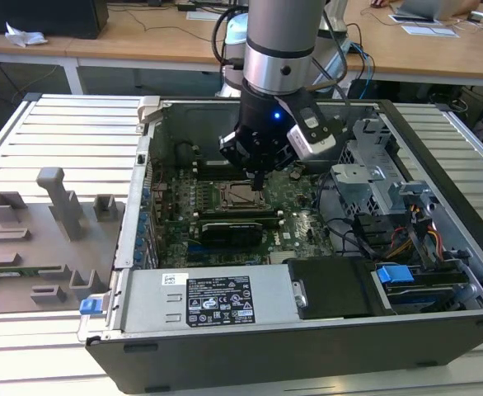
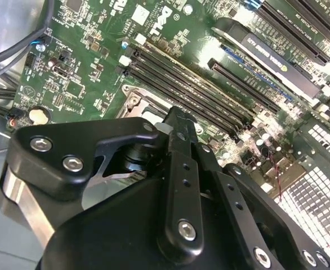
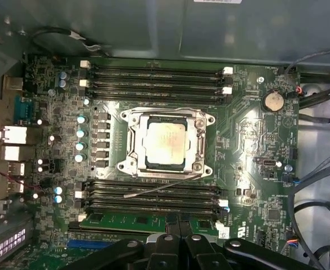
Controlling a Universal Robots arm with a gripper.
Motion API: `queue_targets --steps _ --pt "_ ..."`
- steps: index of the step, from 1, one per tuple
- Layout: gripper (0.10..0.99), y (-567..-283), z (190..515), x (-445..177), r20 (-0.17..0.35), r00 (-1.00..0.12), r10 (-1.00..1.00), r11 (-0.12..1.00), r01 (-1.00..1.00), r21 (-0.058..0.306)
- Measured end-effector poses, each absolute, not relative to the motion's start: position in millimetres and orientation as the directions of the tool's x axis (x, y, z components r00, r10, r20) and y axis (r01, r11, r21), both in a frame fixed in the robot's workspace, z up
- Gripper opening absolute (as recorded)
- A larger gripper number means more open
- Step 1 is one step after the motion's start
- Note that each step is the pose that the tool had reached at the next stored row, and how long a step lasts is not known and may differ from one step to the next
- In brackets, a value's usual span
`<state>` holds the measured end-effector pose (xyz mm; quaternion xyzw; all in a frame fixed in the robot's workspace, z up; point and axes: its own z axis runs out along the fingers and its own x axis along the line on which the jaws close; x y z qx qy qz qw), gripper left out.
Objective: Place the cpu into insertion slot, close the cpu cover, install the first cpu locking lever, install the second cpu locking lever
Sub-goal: 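Install the second cpu locking lever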
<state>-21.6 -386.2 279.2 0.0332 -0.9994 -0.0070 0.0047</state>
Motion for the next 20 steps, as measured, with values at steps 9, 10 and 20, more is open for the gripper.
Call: queue_targets --steps 9,10,20 --pt "0.106 -397.0 261.8 -21.7 0.004 -0.998 -0.067 0.994 -0.066 0.086" --pt "0.106 -397.0 257.9 -21.7 0.004 -0.998 -0.067 0.993 -0.066 0.093" --pt "0.106 -385.4 226.5 -41.1 0.004 -0.998 -0.067 0.993 -0.066 0.094"
